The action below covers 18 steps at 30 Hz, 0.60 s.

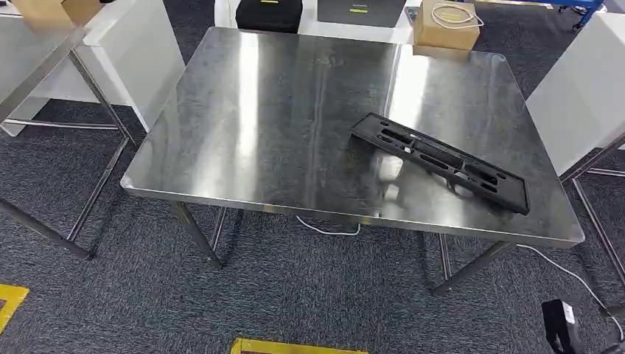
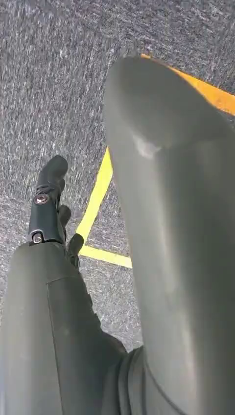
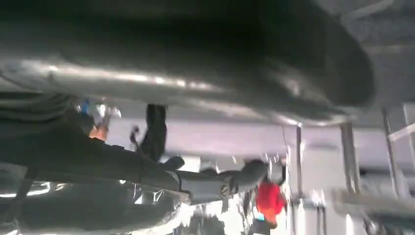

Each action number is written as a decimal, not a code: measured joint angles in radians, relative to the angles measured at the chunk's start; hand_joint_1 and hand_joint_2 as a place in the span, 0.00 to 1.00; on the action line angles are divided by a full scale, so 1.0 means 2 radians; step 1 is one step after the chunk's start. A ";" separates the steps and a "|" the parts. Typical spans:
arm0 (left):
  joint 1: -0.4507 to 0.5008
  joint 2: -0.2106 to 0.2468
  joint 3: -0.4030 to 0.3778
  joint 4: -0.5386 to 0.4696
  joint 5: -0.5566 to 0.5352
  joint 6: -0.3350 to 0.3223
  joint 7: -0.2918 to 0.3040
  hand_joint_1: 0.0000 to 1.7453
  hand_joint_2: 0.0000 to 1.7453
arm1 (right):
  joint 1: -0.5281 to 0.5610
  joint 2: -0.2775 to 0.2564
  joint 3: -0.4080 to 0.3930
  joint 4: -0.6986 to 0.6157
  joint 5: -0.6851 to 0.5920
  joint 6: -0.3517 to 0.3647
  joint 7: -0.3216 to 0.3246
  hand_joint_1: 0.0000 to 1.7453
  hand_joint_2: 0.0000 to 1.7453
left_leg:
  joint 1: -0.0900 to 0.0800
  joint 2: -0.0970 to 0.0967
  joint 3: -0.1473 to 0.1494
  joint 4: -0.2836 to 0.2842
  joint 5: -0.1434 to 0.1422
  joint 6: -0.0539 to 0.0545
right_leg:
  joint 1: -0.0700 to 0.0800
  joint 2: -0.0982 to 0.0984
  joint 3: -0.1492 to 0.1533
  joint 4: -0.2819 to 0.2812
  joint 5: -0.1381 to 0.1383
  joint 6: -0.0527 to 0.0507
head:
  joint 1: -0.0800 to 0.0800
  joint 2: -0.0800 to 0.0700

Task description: Take the parts from the cabinet and place them on the table.

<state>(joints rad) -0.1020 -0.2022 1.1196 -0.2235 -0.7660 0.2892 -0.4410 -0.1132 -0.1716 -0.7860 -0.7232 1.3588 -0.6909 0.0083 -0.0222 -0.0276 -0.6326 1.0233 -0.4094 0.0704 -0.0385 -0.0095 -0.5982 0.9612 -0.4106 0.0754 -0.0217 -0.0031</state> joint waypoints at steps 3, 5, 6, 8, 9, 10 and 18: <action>-0.001 0.000 0.004 0.000 -0.011 -0.002 -0.004 0.00 0.00 | -0.007 0.019 -0.048 0.060 0.001 0.000 -0.004 0.00 0.00 | 0.000 0.000 0.001 0.000 -0.001 0.000 | 0.000 0.000 -0.002 0.000 -0.001 0.000 | 0.000 0.000; -0.001 0.002 0.005 0.000 -0.020 -0.003 -0.006 0.00 0.00 | -0.007 0.030 -0.069 0.100 -0.006 0.004 -0.004 0.00 0.00 | 0.000 0.000 0.001 0.000 -0.001 0.000 | 0.000 0.000 -0.002 0.000 -0.001 0.000 | 0.000 0.000; -0.001 0.004 0.004 0.000 -0.026 -0.004 -0.006 0.00 0.00 | -0.007 0.033 -0.078 0.119 -0.011 0.005 -0.005 0.00 0.00 | 0.000 0.000 0.001 0.000 -0.001 0.000 | 0.000 0.000 -0.002 0.000 -0.001 0.000 | 0.000 0.000; -0.001 0.006 0.004 0.000 -0.035 -0.004 -0.007 0.00 0.00 | -0.006 0.044 -0.094 0.152 -0.014 0.004 -0.008 0.00 0.00 | 0.000 0.000 0.000 0.000 -0.001 0.000 | 0.000 0.000 -0.002 0.000 -0.001 0.000 | 0.000 0.000; -0.001 0.008 0.004 0.000 -0.037 -0.004 -0.007 0.00 0.00 | -0.005 0.048 -0.098 0.163 -0.014 0.004 -0.008 0.00 0.00 | 0.000 0.000 0.000 0.000 -0.001 0.000 | 0.000 0.001 0.000 0.000 -0.001 0.000 | 0.000 0.000; -0.001 0.009 0.004 0.000 -0.039 -0.003 -0.007 0.00 0.00 | -0.004 0.052 -0.101 0.173 -0.007 0.005 -0.004 0.00 0.00 | 0.000 0.000 0.000 0.000 -0.001 0.000 | 0.000 0.001 0.002 0.000 -0.001 0.000 | 0.000 0.000; -0.001 0.023 -0.007 0.000 -0.064 -0.004 -0.006 0.00 0.00 | 0.007 0.080 -0.109 0.223 -0.002 0.092 0.041 0.00 0.00 | 0.000 0.000 0.001 0.000 -0.002 -0.001 | 0.000 0.001 -0.002 0.000 -0.002 -0.001 | 0.000 0.000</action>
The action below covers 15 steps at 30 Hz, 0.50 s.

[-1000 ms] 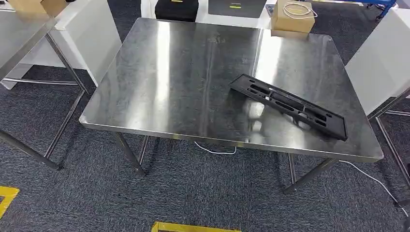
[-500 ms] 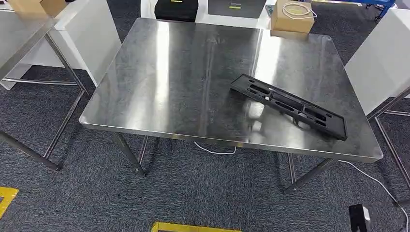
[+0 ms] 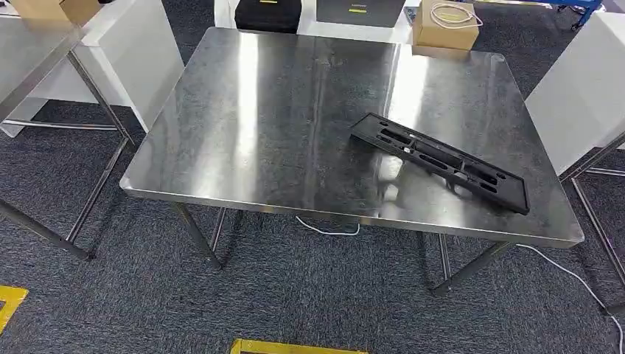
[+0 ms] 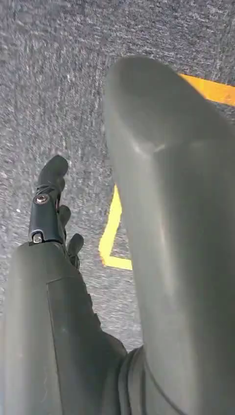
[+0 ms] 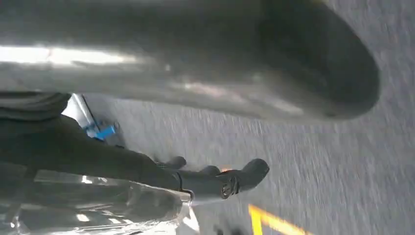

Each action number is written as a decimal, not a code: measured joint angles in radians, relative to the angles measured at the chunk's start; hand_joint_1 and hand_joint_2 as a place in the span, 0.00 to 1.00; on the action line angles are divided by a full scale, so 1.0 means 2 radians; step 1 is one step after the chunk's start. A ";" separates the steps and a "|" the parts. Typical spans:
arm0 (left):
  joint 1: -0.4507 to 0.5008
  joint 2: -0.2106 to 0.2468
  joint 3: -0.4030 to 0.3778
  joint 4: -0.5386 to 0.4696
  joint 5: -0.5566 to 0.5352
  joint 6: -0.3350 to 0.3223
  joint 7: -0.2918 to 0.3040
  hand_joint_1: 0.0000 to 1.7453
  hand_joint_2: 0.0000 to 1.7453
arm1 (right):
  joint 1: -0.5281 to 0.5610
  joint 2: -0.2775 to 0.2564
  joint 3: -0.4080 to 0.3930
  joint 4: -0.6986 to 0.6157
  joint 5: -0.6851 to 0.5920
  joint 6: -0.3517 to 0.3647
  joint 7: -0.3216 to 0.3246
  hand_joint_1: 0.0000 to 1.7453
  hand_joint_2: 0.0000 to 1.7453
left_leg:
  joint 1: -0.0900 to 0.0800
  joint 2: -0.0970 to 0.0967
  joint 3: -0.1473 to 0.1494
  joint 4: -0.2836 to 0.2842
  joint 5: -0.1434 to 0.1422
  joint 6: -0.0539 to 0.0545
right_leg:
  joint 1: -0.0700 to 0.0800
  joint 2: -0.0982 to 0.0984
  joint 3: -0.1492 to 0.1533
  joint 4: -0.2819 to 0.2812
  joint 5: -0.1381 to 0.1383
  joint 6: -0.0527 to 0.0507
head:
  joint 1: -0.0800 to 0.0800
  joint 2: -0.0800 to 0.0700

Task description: Take the parts from the cabinet and place them on the table.

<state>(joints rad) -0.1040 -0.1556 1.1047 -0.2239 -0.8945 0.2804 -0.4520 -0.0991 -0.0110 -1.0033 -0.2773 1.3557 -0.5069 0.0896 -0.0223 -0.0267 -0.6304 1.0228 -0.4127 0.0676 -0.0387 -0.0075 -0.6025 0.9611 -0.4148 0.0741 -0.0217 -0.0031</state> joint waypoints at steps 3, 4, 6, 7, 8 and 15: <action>0.000 0.005 -0.007 0.000 -0.009 0.000 0.004 0.00 0.00 | 0.002 0.012 -0.010 0.008 -0.014 0.015 -0.003 0.00 0.00 | 0.000 0.000 0.000 0.000 0.000 0.000 | 0.000 0.000 0.000 0.000 0.000 0.000 | 0.000 0.000; -0.001 0.006 -0.009 0.000 -0.015 0.000 0.005 0.00 0.00 | 0.002 0.016 -0.013 0.010 -0.014 0.019 -0.004 0.00 0.00 | 0.000 0.000 0.000 0.000 0.000 0.000 | 0.000 0.000 0.000 0.000 0.000 0.000 | 0.000 0.000; -0.002 0.009 -0.011 0.000 -0.026 0.000 0.005 0.00 0.00 | 0.003 0.024 -0.015 0.014 -0.009 0.026 -0.004 0.00 0.00 | 0.000 0.000 0.000 0.000 0.000 0.000 | 0.000 0.000 0.000 0.000 0.000 0.000 | 0.000 0.000; -0.003 0.010 -0.012 0.000 -0.029 0.000 0.005 0.00 0.00 | 0.004 0.026 -0.017 0.015 -0.007 0.033 -0.004 0.00 0.00 | 0.000 0.000 0.000 0.000 0.000 0.000 | 0.000 0.000 0.000 0.000 0.000 0.000 | 0.000 0.000; -0.004 0.010 -0.013 0.000 -0.030 0.000 0.005 0.00 0.00 | 0.004 0.030 -0.017 0.017 -0.006 0.037 -0.003 0.00 0.00 | 0.000 0.000 0.000 0.000 0.000 0.000 | 0.000 0.000 0.000 0.000 0.000 0.000 | 0.000 0.000; -0.010 0.013 -0.014 0.000 -0.032 -0.001 0.010 0.00 0.00 | 0.005 0.041 -0.018 0.025 -0.001 0.092 -0.001 0.00 0.00 | 0.000 0.000 0.000 0.000 0.000 0.000 | 0.000 0.001 0.000 0.000 0.000 0.000 | 0.000 0.000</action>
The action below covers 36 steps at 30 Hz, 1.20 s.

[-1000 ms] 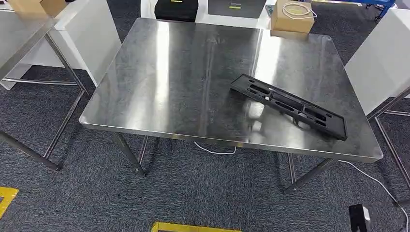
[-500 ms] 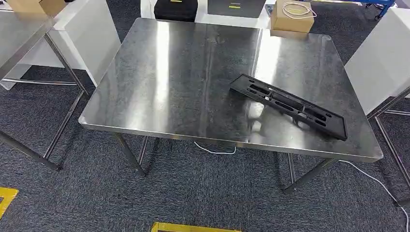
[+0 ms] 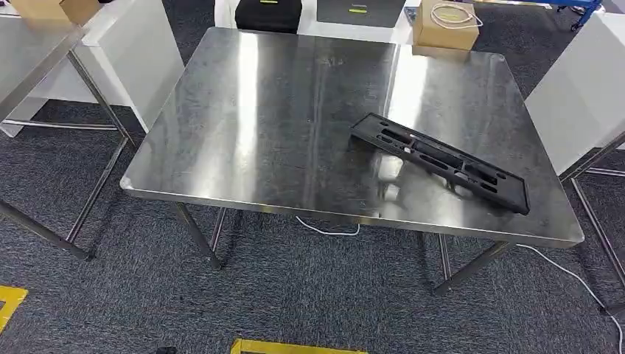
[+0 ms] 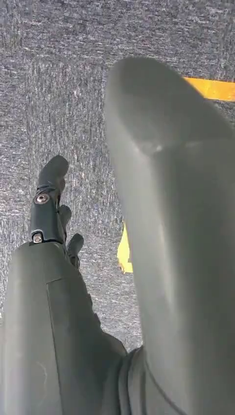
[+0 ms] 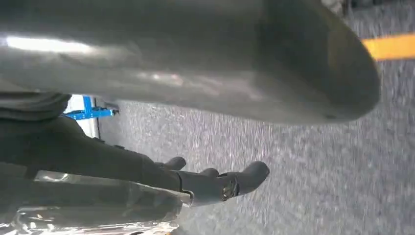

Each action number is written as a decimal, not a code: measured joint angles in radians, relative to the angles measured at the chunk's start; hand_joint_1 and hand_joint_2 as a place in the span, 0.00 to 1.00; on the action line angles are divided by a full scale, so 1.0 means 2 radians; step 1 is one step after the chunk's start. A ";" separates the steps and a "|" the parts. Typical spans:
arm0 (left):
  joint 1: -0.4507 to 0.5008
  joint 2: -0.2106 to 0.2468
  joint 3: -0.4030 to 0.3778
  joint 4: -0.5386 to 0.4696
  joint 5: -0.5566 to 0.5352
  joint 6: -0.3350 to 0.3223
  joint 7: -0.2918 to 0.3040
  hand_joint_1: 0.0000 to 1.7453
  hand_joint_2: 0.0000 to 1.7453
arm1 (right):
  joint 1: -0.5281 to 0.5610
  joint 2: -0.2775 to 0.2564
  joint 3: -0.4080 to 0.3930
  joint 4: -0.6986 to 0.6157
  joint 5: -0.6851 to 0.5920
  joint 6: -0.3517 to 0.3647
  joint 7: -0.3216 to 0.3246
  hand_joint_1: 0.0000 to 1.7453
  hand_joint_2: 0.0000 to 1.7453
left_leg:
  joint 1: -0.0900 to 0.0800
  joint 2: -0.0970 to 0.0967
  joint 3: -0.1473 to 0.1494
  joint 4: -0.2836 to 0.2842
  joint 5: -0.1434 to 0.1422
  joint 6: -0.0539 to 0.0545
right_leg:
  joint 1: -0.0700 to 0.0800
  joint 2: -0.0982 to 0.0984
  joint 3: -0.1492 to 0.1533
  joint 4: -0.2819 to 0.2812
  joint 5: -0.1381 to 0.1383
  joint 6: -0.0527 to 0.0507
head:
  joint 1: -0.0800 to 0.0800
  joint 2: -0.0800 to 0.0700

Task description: Take the parts from the cabinet and place them on the table.

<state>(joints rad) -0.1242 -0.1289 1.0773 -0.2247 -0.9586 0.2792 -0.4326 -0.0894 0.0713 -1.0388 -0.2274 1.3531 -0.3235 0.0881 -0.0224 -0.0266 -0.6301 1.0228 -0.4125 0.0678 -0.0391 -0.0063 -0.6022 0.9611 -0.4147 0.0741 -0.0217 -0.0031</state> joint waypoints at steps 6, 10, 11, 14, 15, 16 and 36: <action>0.000 0.001 0.000 0.000 0.001 0.002 0.000 0.00 0.00 | 0.000 0.001 0.000 0.001 0.010 0.018 0.000 0.00 0.00 | 0.000 0.000 0.000 0.000 0.000 0.000 | 0.000 0.000 0.000 0.000 0.000 0.000 | 0.000 0.000; 0.000 0.001 -0.001 0.000 0.001 0.004 0.000 0.00 0.00 | 0.000 0.002 0.002 0.001 0.021 0.017 -0.003 0.00 1.00 | 0.000 0.000 0.000 0.000 0.000 0.000 | 0.000 0.000 0.000 0.000 0.000 0.000 | 0.000 0.000; 0.000 0.001 -0.001 0.000 0.001 0.004 0.000 0.00 0.00 | 0.000 0.002 0.002 0.001 0.023 0.014 -0.004 0.00 1.00 | 0.000 0.000 0.000 0.000 0.000 0.000 | 0.000 0.000 0.000 0.000 0.000 0.000 | 0.000 0.000; 0.000 0.002 -0.002 0.000 0.001 0.004 -0.001 0.00 0.00 | 0.000 0.004 0.004 0.001 0.023 0.002 -0.010 0.00 1.00 | 0.000 0.000 0.000 0.000 0.000 0.000 | 0.000 0.000 0.000 0.000 0.000 0.000 | 0.000 0.000; 0.000 0.002 -0.002 0.000 0.001 0.004 -0.001 0.00 0.00 | 0.000 0.004 0.004 0.001 0.021 -0.002 -0.013 0.00 1.00 | 0.000 0.000 0.000 0.000 0.000 0.000 | 0.000 0.000 0.000 0.000 0.000 0.000 | 0.000 0.000; 0.000 0.002 -0.003 0.000 0.001 0.004 -0.001 0.00 0.00 | 0.000 0.004 0.004 0.001 0.019 -0.007 -0.015 0.00 1.00 | 0.000 0.000 0.000 0.000 0.000 0.000 | 0.000 0.000 0.000 0.000 0.000 0.000 | 0.000 0.000; -0.002 0.007 -0.006 -0.001 0.000 0.004 -0.002 0.00 0.00 | 0.002 0.009 0.004 0.003 0.013 -0.032 -0.019 0.00 0.00 | -0.006 0.005 0.002 -0.005 0.005 0.021 | -0.004 0.000 -0.020 0.058 -0.036 -0.004 | 0.001 0.000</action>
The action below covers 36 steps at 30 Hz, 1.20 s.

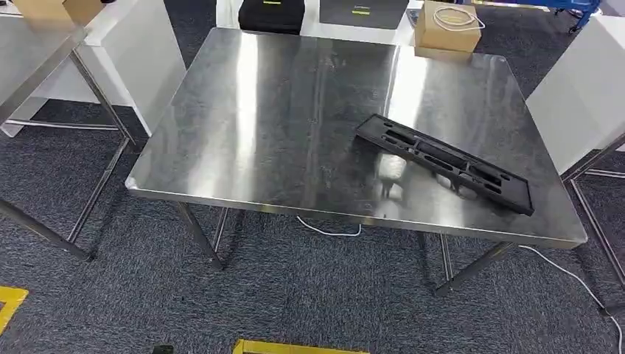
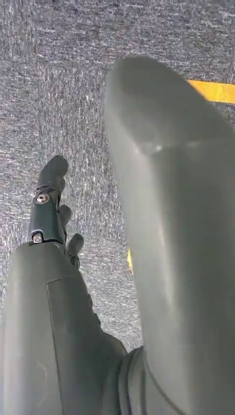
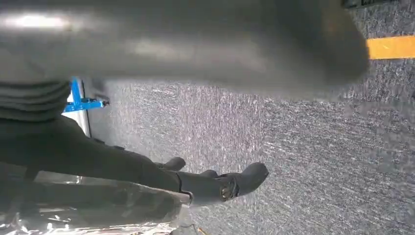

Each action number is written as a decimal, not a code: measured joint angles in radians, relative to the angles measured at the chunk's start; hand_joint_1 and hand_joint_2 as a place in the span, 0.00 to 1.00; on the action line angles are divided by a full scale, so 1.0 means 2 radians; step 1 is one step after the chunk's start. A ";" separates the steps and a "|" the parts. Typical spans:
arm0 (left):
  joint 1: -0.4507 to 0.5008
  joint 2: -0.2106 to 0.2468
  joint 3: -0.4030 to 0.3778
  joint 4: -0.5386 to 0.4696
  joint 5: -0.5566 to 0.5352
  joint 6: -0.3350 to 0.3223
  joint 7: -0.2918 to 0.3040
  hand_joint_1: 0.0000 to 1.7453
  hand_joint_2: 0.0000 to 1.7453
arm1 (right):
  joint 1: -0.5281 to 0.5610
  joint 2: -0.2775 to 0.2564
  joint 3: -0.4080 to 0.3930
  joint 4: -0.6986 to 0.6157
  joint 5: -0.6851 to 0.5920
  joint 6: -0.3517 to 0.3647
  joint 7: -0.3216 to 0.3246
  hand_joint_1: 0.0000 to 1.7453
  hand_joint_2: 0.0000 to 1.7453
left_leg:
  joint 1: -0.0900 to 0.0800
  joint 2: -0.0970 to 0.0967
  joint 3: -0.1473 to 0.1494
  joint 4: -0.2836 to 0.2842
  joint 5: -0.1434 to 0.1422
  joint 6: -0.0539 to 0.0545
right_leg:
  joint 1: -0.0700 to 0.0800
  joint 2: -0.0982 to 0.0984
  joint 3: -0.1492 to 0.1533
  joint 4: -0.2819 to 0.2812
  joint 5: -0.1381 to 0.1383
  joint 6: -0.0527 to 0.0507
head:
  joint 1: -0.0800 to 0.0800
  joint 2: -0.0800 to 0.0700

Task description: Take the parts from the cabinet and place them on the table.

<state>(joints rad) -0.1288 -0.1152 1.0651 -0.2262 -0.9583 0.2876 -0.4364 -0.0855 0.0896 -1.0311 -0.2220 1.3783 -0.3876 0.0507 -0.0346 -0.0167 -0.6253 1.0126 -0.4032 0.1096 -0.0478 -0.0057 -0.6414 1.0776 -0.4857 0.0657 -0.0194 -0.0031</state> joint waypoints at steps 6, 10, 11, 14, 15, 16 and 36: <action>-0.001 0.000 0.000 0.000 0.000 0.000 0.000 0.00 0.00 | 0.003 0.001 0.000 0.000 -0.001 0.000 0.000 0.00 0.00 | -0.020 0.009 -0.007 0.000 0.005 0.008 | 0.027 0.000 0.000 0.055 -0.041 -0.023 | 0.001 0.000; -0.002 -0.001 0.000 0.000 0.000 0.000 0.000 0.00 0.00 | -0.006 -0.001 0.000 0.000 0.000 -0.003 0.000 0.00 0.00 | -0.015 0.023 -0.011 0.001 0.004 0.011 | 0.039 -0.023 0.043 -0.034 -0.066 -0.021 | 0.002 0.000; -0.002 -0.001 0.000 0.000 0.000 -0.001 0.000 0.00 0.00 | -0.005 -0.002 0.000 0.000 0.000 -0.004 0.000 0.00 0.00 | -0.011 0.027 -0.010 -0.001 0.005 0.002 | 0.043 -0.016 0.044 -0.038 -0.067 -0.027 | 0.002 0.000; -0.001 -0.002 0.000 0.000 0.000 -0.001 0.000 0.00 0.00 | 0.000 -0.002 0.000 0.002 -0.001 -0.004 0.000 0.00 0.00 | -0.010 0.022 -0.008 -0.002 0.013 0.005 | 0.029 -0.009 0.056 -0.055 -0.052 -0.027 | 0.006 0.000; 0.000 -0.002 0.000 0.000 0.000 -0.001 0.000 0.00 0.00 | 0.002 -0.001 0.000 0.002 -0.001 -0.004 0.001 0.00 0.00 | -0.009 0.023 -0.008 0.004 0.008 0.011 | 0.027 -0.007 0.057 -0.055 -0.049 -0.026 | -0.001 0.000; 0.001 0.000 0.000 0.000 0.001 0.000 0.000 0.00 0.00 | 0.003 0.001 0.000 0.002 -0.001 -0.004 0.001 0.00 0.00 | -0.005 0.026 -0.009 0.013 0.001 0.021 | 0.027 -0.008 0.058 -0.054 -0.044 -0.017 | -0.003 0.000; 0.000 0.001 0.000 0.001 0.002 -0.001 -0.001 0.00 0.00 | 0.003 0.002 0.000 0.005 0.006 -0.003 0.011 0.00 1.00 | 0.016 0.006 0.025 0.018 -0.039 -0.033 | 0.012 0.007 -0.018 0.082 -0.036 -0.006 | 0.004 0.000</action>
<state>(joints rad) -0.1284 -0.1129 1.0643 -0.2251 -0.9552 0.2850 -0.4391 -0.0787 0.0927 -1.0315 -0.2113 1.3905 -0.3937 0.0733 -0.0034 -0.0056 -0.5745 1.0491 -0.4817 0.0433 -0.0244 0.0076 -0.6774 1.2426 -0.5585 0.0541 -0.0122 -0.0031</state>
